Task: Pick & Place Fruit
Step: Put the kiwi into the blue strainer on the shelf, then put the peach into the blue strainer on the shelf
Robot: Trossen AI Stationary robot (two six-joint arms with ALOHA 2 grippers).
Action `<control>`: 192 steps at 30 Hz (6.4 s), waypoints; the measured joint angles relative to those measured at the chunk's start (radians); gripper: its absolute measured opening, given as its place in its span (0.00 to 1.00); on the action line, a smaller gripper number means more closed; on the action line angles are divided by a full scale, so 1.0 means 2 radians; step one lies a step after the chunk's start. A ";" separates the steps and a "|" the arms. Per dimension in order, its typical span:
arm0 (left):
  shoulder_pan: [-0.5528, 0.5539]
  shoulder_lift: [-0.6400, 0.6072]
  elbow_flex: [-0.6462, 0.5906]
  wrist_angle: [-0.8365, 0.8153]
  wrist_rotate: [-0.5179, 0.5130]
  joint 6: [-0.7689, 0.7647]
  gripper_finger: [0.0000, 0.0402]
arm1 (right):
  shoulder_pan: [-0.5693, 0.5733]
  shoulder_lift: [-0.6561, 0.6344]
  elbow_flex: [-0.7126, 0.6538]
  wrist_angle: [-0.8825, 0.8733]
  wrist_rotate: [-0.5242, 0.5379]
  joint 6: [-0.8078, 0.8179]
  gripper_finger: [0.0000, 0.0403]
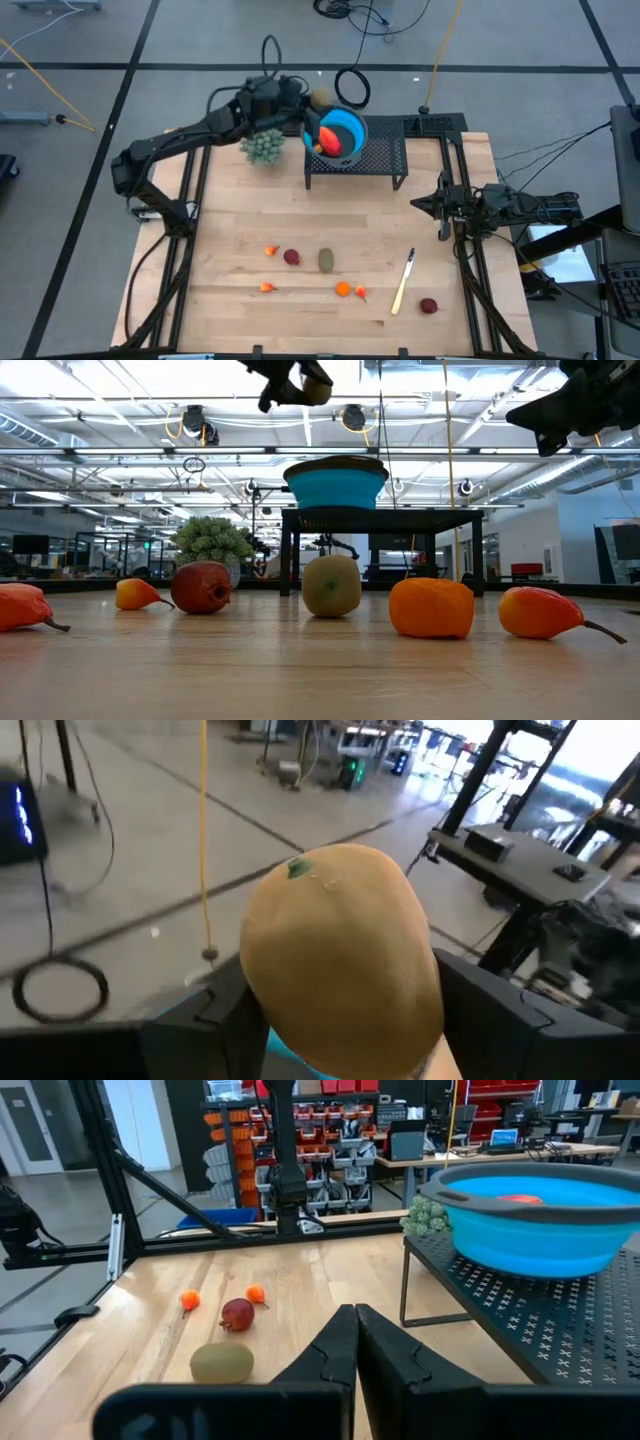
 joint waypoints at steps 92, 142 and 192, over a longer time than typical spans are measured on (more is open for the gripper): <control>0.046 0.191 0.140 -0.184 0.042 0.235 0.77 | 0.000 0.000 0.000 0.011 0.000 0.029 0.00; -0.250 0.030 0.088 -0.375 -0.076 -0.111 0.01 | 0.000 0.000 0.000 0.014 -0.003 0.043 0.00; -0.329 0.029 -0.237 -0.370 0.046 -0.374 0.24 | 0.000 0.000 0.000 0.006 -0.002 0.043 0.00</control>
